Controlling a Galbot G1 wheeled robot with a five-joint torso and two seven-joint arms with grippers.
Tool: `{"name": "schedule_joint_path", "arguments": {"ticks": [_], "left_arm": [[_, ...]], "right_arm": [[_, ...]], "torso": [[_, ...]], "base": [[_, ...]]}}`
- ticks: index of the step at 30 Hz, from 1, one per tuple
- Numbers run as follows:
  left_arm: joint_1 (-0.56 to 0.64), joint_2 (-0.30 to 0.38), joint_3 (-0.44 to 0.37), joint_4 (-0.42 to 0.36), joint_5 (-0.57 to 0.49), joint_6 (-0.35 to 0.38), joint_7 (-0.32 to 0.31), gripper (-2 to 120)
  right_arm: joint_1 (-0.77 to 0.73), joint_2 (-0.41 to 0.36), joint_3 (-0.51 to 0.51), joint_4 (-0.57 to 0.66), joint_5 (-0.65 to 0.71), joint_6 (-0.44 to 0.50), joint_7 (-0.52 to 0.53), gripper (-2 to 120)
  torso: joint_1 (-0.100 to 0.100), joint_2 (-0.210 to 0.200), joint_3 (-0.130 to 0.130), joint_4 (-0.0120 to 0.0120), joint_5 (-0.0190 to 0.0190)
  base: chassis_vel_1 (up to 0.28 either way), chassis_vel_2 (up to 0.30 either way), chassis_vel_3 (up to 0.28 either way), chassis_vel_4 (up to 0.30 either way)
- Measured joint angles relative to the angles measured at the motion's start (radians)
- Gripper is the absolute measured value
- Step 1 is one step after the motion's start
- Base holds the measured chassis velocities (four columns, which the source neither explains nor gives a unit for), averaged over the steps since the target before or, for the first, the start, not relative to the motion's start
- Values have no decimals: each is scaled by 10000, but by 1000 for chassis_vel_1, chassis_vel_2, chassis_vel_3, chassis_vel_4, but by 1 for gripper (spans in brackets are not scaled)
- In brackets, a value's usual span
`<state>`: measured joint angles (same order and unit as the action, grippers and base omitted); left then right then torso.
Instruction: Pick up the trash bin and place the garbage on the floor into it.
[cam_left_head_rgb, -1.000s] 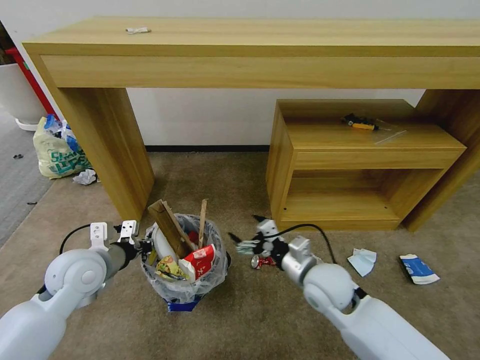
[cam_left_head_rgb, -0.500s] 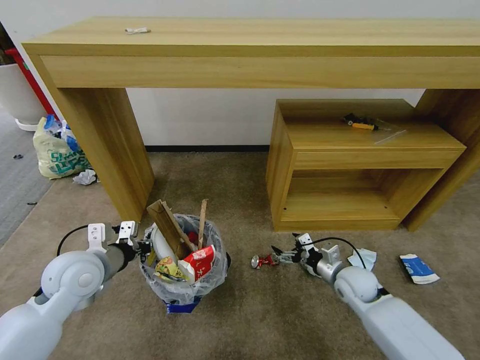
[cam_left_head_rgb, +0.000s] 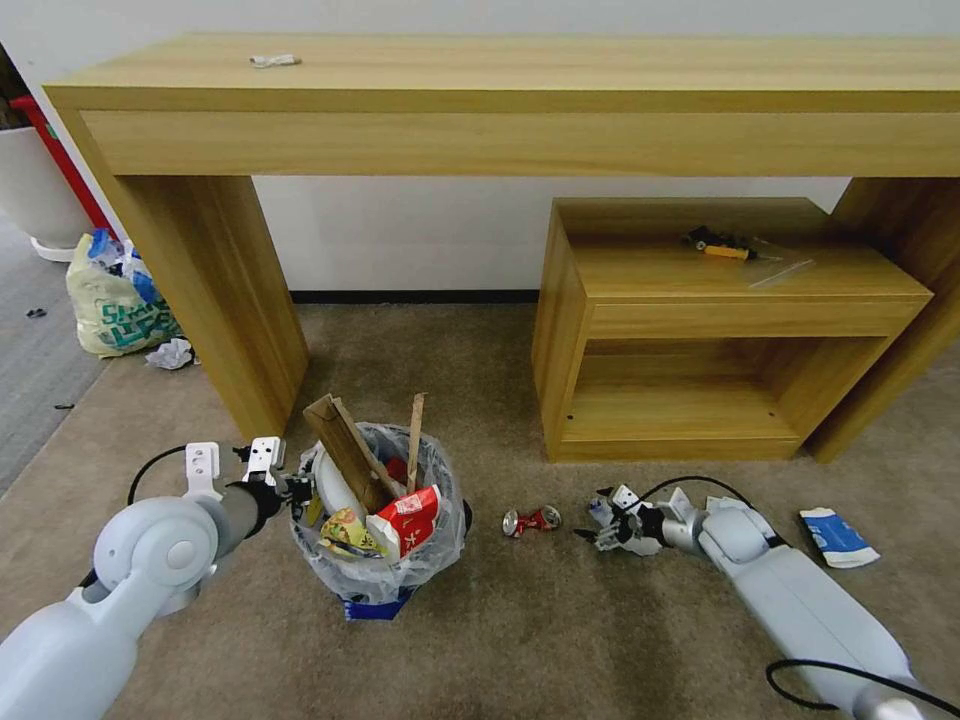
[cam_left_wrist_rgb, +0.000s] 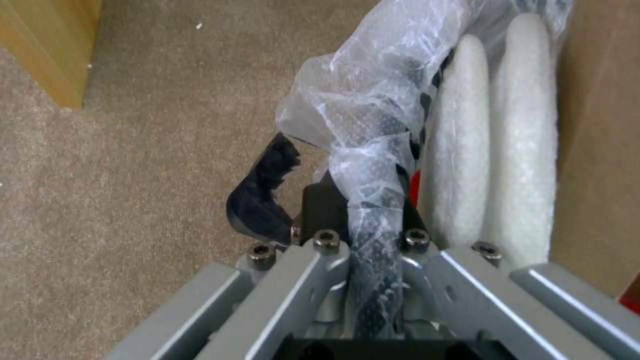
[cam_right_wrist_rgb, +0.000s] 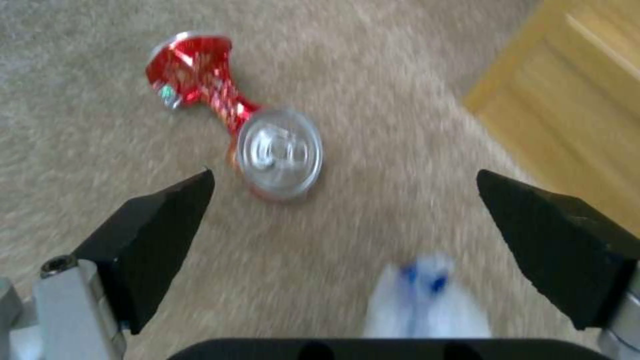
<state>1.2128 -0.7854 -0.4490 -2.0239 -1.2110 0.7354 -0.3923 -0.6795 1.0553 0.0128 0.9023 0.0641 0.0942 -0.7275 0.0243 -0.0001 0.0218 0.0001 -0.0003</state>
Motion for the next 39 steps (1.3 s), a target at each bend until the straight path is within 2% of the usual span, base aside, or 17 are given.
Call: {"name": "schedule_joint_path", "arguments": {"ticks": [6, 8, 12, 14, 15, 18, 22, 39], "left_arm": [[62, -40, -88, -17, 76, 0, 65, 0], [120, -57, -131, -74, 127, 0, 84, 0], [147, -71, -143, -163, 134, 0, 85, 0], [147, -93, -162, -207, 133, 0, 85, 0], [147, -93, -162, -207, 133, 0, 85, 0], [161, -108, -194, -249, 133, 0, 82, 0], [228, -100, -206, -303, 130, 0, 75, 0], [276, -4, -190, -416, 67, 0, 3, 0]], "right_arm": [[721, 405, -387, -454, -578, 38, -681, 100], [1256, 810, -779, -847, -1291, -279, -1352, 100], [1621, 1208, -1115, -1245, -1921, -520, -1793, 100], [1780, 1419, -1328, -1335, -2185, -1000, -2033, 100], [1780, 1419, -1328, -1335, -2185, -1000, -2033, 100], [2085, 1822, -1438, -1598, -3142, -1917, -2057, 100], [2375, 2081, -1459, -1982, -3336, -2365, -2090, 100], [2908, 2654, -1728, -3232, -3976, -2439, -1491, 100]], "torso": [[0, 0, 0, -3, -3], [0, 0, -1, 1, -2], [0, 0, 0, 1, -2], [0, 0, 0, 1, 0], [0, 0, 0, 1, 0], [0, 0, 0, -2, -2], [-1, 0, -1, -2, -3], [-1, 0, -1, -2, -1]], "base": [[0, 0, 0, 0], [0, 0, 0, 0], [0, 0, 0, 0], [0, 0, 0, 0], [0, 0, 0, 0], [0, 0, 0, 0], [0, 0, 0, 0], [0, 0, 0, 0]]}}
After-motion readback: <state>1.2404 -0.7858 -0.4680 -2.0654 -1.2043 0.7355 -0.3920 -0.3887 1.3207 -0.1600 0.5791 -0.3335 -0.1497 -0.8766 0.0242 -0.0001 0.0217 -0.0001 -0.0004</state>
